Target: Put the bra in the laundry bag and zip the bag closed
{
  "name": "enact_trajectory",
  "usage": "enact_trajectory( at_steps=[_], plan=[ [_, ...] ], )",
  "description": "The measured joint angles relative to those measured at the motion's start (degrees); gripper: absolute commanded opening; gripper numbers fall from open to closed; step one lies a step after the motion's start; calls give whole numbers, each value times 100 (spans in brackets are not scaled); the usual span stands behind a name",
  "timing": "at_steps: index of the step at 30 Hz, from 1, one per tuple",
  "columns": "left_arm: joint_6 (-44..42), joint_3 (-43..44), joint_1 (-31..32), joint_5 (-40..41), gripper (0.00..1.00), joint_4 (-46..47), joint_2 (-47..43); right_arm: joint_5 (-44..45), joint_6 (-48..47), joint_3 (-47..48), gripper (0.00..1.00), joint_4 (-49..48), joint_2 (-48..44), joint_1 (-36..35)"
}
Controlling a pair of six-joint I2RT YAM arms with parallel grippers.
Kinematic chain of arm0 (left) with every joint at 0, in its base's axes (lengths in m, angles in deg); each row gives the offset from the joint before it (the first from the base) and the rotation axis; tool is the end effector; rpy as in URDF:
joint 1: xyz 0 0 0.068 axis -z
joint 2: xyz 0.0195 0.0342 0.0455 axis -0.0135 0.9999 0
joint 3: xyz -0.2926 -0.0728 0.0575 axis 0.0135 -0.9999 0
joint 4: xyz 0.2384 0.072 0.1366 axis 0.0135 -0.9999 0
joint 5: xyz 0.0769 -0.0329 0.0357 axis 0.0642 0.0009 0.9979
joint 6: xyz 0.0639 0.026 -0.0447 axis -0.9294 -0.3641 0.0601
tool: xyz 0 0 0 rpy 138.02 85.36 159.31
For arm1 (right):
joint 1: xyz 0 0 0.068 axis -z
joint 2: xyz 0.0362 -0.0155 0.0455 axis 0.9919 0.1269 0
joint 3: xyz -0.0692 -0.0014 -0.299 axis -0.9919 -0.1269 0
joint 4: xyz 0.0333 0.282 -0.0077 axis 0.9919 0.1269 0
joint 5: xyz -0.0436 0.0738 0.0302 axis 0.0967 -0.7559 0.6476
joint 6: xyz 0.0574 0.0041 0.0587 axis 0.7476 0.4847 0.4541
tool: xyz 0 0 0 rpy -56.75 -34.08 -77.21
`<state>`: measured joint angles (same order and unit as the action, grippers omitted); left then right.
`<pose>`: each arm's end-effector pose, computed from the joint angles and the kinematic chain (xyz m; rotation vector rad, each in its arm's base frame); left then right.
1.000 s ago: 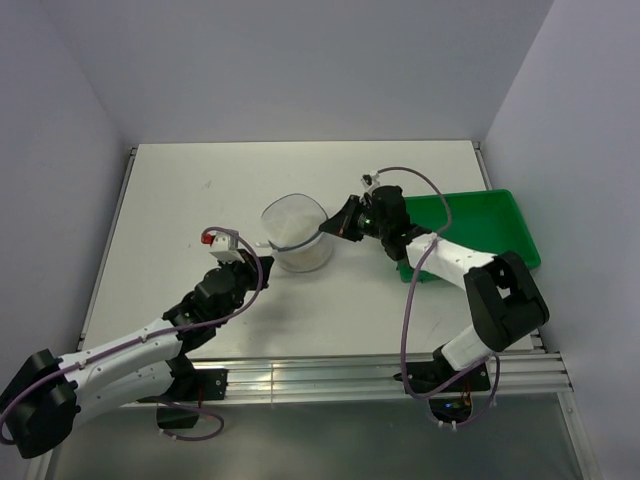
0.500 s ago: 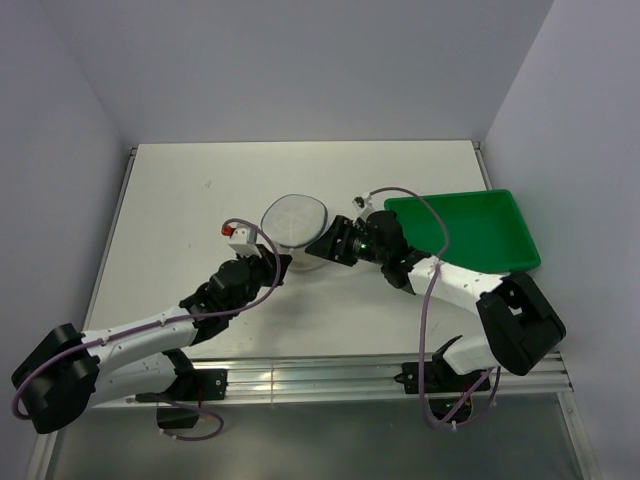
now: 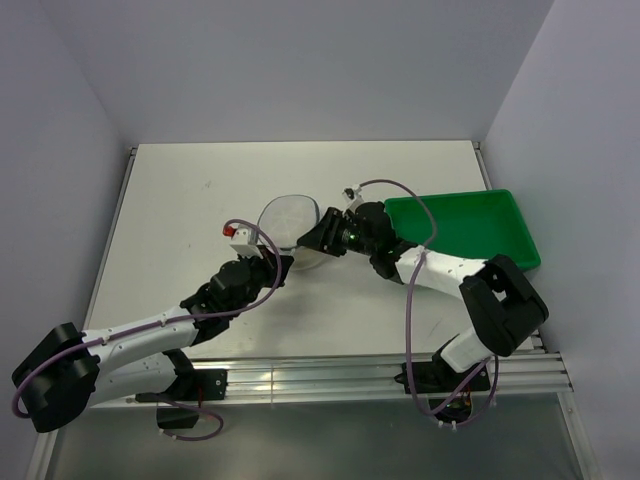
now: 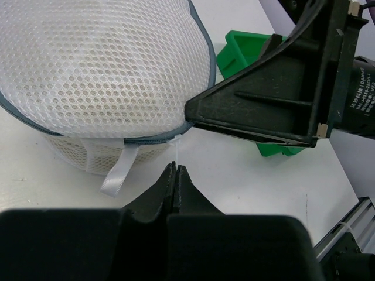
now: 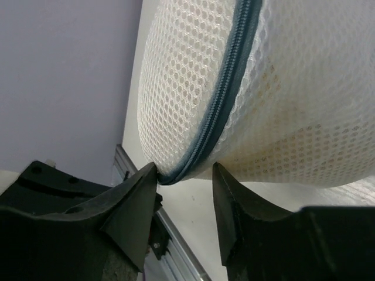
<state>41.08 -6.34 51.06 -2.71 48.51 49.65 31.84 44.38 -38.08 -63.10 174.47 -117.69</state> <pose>0.1831 -0.1862 0.2250 -0.0593 1.8361 -0.8517 0.2861 0.2324 0.2241 0.0297 2.1345 1.3293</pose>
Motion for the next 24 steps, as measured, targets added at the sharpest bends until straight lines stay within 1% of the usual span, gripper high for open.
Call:
enact_trajectory(
  at_steps=[1, 4, 5, 8, 11, 14, 19, 23, 24],
  plan=[
    [0, 0, 0, 0, 0, 0, 0, 4, -2, 28, 27, -4, 39, 0],
    [-2, 0, 0, 17, 0, -7, 0, 9, 61, 101, 5, -28, 140, -2],
    [-7, -2, 0, 37, 0, -20, 0, 0, 68, 109, 1, -37, 160, -2],
    [-52, -15, -11, 153, 0, -92, -15, -15, 98, 111, 0, -39, 164, 37],
    [-68, -105, -170, 214, 0, -142, -74, -28, 76, 111, 0, -24, 164, 175],
    [-44, -256, -476, 254, 0, -302, -313, -170, 63, 111, 0, 4, 164, 304],
    [-72, -291, -813, 763, 0, -833, -848, -111, -44, 111, 0, 63, 184, 531],
    [-92, -243, -848, 846, 0, -1049, -894, -120, -11, 114, 0, -11, 354, 581],
    [-92, -195, -848, 826, 2, -1117, -914, -151, 13, 114, 0, -31, 413, 575]
  ],
)
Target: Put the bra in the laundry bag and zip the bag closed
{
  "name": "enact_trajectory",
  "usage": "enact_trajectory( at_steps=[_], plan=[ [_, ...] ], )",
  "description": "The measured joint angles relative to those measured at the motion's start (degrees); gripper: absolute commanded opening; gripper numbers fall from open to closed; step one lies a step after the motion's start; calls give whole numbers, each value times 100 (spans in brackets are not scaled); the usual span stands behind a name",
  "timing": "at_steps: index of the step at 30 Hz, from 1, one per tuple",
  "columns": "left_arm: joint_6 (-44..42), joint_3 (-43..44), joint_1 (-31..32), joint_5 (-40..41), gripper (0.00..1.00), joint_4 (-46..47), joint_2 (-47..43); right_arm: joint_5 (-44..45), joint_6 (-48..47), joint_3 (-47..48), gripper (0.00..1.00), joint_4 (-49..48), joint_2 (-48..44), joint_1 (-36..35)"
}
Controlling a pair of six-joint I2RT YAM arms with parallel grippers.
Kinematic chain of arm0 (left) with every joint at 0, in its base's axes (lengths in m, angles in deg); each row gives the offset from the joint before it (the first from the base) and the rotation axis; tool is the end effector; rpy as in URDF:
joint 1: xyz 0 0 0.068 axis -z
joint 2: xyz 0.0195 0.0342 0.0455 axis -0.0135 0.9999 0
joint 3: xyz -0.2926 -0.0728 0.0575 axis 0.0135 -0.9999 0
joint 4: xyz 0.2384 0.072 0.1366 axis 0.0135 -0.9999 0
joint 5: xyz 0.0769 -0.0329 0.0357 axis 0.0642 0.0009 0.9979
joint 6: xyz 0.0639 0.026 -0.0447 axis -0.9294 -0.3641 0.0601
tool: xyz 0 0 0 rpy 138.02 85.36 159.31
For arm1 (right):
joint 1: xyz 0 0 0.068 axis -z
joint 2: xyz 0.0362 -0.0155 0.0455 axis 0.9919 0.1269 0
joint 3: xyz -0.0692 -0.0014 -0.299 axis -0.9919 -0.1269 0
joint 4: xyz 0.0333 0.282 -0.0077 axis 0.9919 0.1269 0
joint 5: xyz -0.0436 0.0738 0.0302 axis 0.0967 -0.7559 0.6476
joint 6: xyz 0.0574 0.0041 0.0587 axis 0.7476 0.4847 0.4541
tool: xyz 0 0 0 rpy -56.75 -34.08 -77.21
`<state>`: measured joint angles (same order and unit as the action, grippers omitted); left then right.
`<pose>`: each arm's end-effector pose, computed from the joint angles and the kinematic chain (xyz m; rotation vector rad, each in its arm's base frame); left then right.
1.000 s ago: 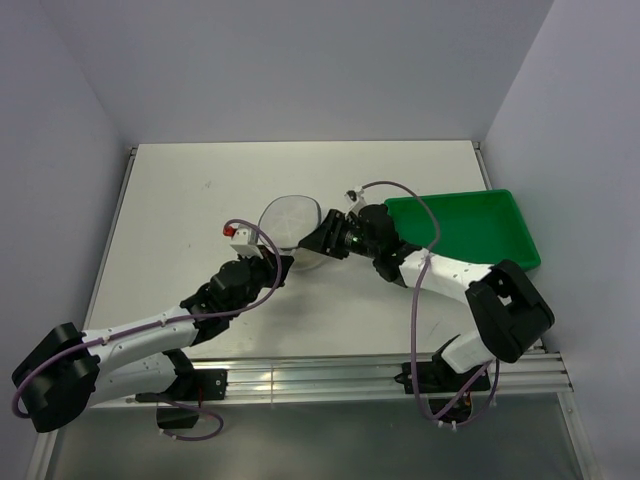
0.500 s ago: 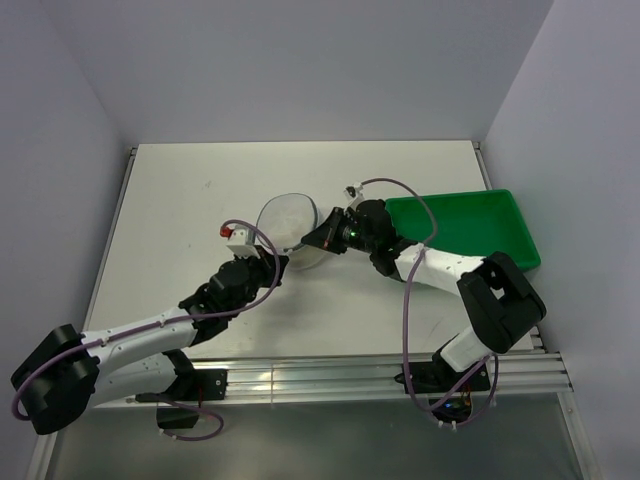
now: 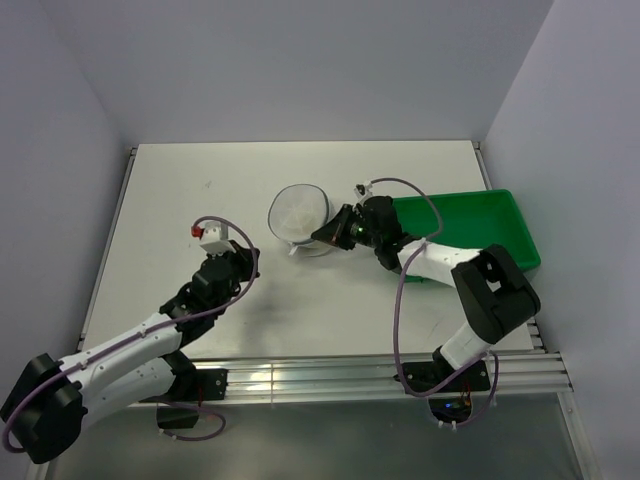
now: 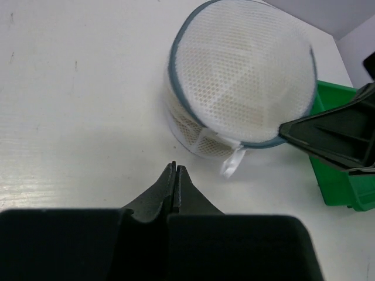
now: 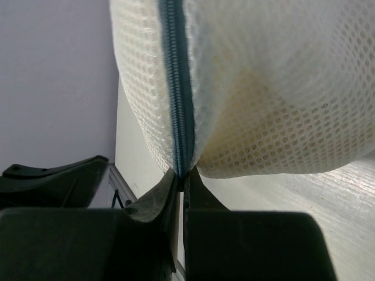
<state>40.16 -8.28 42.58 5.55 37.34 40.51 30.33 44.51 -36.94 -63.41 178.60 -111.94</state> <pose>0.1909 -0.1286 0.2218 -0.2676 1.8255 -0.5729 0.3166 0.2094 0.2068 0.1354 2.1603 1.2790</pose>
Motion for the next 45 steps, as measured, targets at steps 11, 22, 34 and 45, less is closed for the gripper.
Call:
enact_trajectory(
  at_steps=[11, 22, 34, 45],
  plan=[
    [11, 1169, 0, -245, 64, -754, -796, -107, 190, 236, 13, -74, 190, -90],
    [-33, 2437, 0, -105, 82, -2402, -975, -109, 216, 136, 100, -68, -503, -33],
    [-352, 2691, 0, 70, 89, -3469, -1508, 1209, -828, -299, 100, 1552, -3069, 109],
    [-754, 2855, 0, -105, 88, -3624, -1504, 2367, -1650, -304, 100, 2719, -4500, 177]
  ],
)
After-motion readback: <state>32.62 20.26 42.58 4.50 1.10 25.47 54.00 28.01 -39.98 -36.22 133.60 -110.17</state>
